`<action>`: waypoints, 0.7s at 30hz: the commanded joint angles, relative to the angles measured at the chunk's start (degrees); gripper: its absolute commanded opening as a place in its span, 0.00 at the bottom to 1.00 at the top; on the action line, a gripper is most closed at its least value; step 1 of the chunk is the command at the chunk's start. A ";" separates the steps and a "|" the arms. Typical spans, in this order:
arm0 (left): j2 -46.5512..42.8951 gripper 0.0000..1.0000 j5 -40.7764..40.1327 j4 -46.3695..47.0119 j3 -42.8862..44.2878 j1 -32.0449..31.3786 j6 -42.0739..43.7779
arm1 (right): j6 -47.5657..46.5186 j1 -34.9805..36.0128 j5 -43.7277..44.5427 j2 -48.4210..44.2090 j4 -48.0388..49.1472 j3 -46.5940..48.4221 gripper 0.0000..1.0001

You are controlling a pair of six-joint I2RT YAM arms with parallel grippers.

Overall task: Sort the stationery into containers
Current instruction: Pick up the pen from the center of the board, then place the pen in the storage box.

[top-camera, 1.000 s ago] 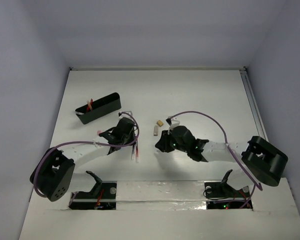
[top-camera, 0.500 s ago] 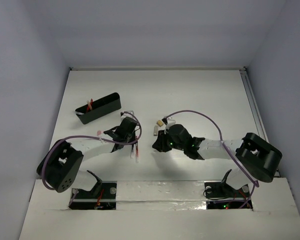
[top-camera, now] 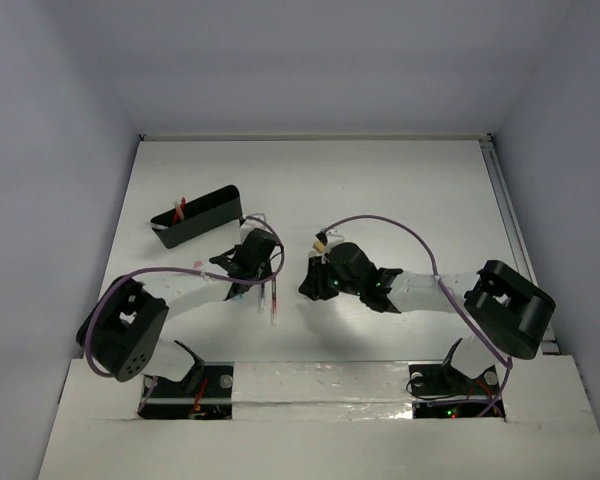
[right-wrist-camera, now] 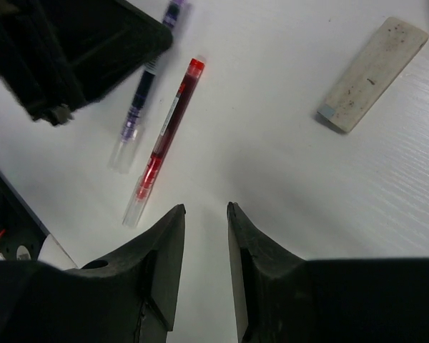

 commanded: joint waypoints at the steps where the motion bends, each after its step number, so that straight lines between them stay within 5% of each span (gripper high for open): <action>1: -7.06 0.00 -5.26 -1.71 4.89 -0.08 -0.77 | -0.97 0.45 1.09 -0.59 -0.89 1.65 0.36; 9: -17.08 0.00 -10.72 -4.97 14.82 4.74 0.02 | -1.59 0.45 -0.05 1.16 -0.98 4.19 0.42; 21: -18.16 0.00 -13.18 3.91 18.79 32.93 -1.64 | -2.03 2.21 0.91 -4.28 1.21 0.95 0.51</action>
